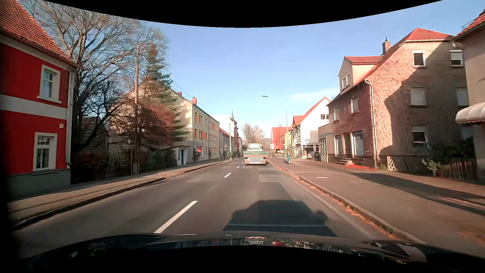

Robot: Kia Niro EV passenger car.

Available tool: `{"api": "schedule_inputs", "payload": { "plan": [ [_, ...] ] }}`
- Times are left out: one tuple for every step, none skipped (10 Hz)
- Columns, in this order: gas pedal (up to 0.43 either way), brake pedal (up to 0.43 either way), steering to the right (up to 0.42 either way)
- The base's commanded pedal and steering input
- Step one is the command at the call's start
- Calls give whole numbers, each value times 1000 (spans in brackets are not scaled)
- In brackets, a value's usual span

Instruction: Follow the waypoints while adhering to traffic rules and regulations

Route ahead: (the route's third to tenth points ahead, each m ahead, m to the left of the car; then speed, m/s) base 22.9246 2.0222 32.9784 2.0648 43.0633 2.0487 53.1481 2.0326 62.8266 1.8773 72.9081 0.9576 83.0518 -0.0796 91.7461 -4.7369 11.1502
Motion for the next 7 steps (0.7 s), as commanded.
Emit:
{"api": "schedule_inputs", "payload": {
  "plan": [
    [59,0,-2],
    [59,0,-2],
    [59,0,-3],
    [59,0,-2],
    [59,0,-2],
    [59,0,-3],
    [59,0,-3]
  ]
}}
